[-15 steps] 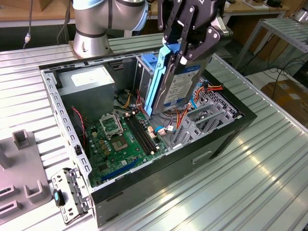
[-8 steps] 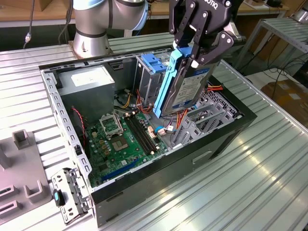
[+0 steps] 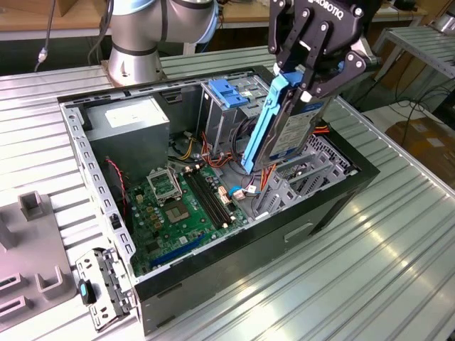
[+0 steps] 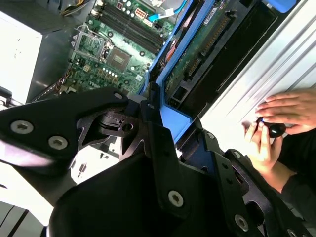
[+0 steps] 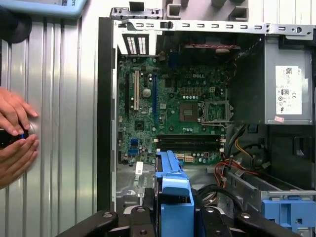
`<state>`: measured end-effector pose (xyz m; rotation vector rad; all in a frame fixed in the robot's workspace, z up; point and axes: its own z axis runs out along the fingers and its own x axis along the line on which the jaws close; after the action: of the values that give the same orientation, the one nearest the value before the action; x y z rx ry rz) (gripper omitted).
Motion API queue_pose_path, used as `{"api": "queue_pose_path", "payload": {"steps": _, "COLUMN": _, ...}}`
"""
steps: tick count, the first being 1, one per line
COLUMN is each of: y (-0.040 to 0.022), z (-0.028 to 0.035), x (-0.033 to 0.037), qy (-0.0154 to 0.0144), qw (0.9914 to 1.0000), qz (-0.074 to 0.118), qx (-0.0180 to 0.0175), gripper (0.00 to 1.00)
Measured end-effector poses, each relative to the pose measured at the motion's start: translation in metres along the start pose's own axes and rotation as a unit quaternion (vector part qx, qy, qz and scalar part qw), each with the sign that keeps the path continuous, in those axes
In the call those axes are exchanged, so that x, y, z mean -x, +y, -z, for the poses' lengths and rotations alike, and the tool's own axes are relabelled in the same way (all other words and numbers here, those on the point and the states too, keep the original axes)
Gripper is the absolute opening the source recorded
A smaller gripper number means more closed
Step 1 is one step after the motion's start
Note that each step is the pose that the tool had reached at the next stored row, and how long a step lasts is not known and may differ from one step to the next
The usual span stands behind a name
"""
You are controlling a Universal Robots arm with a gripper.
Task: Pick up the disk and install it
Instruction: 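Insert the disk into the insertion slot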
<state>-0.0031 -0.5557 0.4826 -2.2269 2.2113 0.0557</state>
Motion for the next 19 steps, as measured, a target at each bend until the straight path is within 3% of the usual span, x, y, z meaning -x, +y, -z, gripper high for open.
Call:
{"api": "queue_pose_path", "payload": {"steps": 6, "y": -0.0184, "z": -0.0016, "x": -0.0031, "qy": 0.0005, "qw": 1.0, "qz": 0.0, "qx": 0.0, "gripper": 0.37}}
{"api": "queue_pose_path", "payload": {"steps": 13, "y": -0.0369, "z": -0.0035, "x": -0.0043, "qy": 0.0063, "qw": 0.99998, "qz": 0.0, "qx": 0.0, "gripper": 0.37}}
{"api": "queue_pose_path", "payload": {"steps": 15, "y": -0.0461, "z": -0.0047, "x": -0.0045, "qy": 0.0073, "qw": 0.99997, "qz": 0.0, "qx": 0.0001, "gripper": 0.37}}
{"api": "queue_pose_path", "payload": {"steps": 19, "y": -0.0585, "z": -0.0078, "x": -0.0047, "qy": 0.0094, "qw": 0.99996, "qz": 0.0, "qx": 0.0, "gripper": 0.37}}
